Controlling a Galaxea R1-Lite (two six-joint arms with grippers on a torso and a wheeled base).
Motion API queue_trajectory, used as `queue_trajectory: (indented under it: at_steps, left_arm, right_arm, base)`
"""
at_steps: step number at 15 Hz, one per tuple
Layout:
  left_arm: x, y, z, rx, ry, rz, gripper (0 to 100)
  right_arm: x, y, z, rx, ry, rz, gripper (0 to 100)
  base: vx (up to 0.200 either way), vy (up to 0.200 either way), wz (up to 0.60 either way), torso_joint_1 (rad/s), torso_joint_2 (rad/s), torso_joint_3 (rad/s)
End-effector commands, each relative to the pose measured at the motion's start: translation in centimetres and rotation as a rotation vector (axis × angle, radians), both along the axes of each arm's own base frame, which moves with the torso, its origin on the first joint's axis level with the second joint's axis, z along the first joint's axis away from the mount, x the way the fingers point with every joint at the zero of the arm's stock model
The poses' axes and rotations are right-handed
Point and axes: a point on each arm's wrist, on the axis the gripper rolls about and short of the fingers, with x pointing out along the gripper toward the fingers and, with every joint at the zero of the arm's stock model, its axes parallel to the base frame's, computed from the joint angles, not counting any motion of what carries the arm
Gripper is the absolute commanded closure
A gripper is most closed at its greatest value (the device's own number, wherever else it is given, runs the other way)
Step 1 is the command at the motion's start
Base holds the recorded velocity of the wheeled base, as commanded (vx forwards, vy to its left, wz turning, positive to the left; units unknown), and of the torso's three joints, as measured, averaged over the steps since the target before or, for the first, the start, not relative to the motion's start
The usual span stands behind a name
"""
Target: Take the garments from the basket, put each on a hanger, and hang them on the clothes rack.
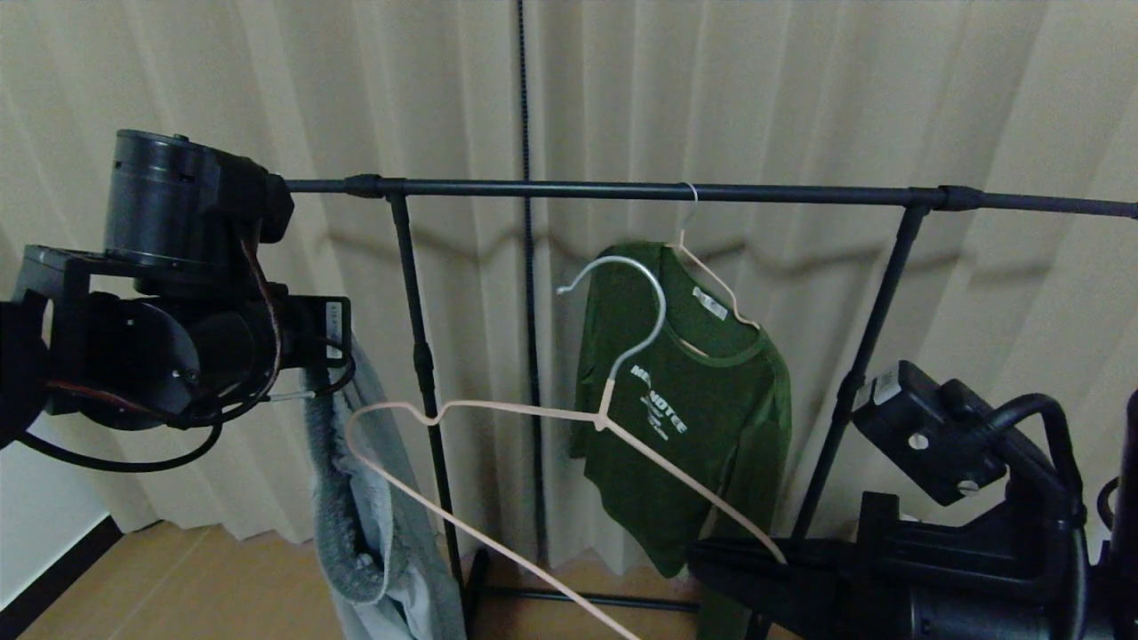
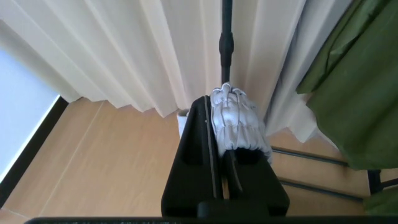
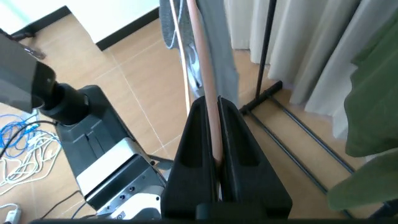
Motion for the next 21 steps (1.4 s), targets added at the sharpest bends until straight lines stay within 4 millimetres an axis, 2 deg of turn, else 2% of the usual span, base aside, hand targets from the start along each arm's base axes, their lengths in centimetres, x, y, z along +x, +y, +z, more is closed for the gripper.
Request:
queue_trajectory:
  at_steps: [1, 6, 7, 10, 16, 21]
  left_arm:
    - [-0.4, 0.1, 0.4, -0.007, -0.014, -0.004, 100]
    - [-1.6, 0.1, 1.3, -0.005, -0.046, -0.003, 100]
    - [-1.6, 0.1, 1.3, -0.002, -0.047, 0.003, 100]
    - [-1.5, 0.1, 1.6, 0.004, -0.064, 0.026, 100]
    - [-1.6, 0.2, 1.4, 0.025, -0.058, 0.05, 100]
    - [-1.7, 0.4, 1.3, 0.071, -0.05, 0.051, 100]
  right_arm:
    - [0.7, 1.2, -0.4, -0.008, -0.002, -0.009, 100]
    - [2.7, 4.1, -1.1, 0.015, -0.022, -0.105, 100]
    - [2.7, 4.2, -1.0, 0.022, -0.023, -0.105, 100]
    - [0.9, 5.4, -0.9, 0.039, -0.001, -0.05, 100]
    - [1.5, 5.7, -1.1, 0.035, -0.014, -0.158, 100]
    - [3.1, 5.0, -0.9, 0.031, -0.027, -0.249, 100]
  base:
    - [0.0, 0.0, 0.0, 0.0, 0.0, 0.0]
    - [0.0, 0.0, 0.0, 0.0, 0.0, 0.0]
    - [0.0, 0.0, 0.0, 0.0, 0.0, 0.0]
    - [0.0, 0.0, 0.0, 0.0, 0.0, 0.0]
    - [0.0, 0.0, 0.0, 0.0, 0.0, 0.0]
    - [0.0, 0.0, 0.0, 0.0, 0.0, 0.0]
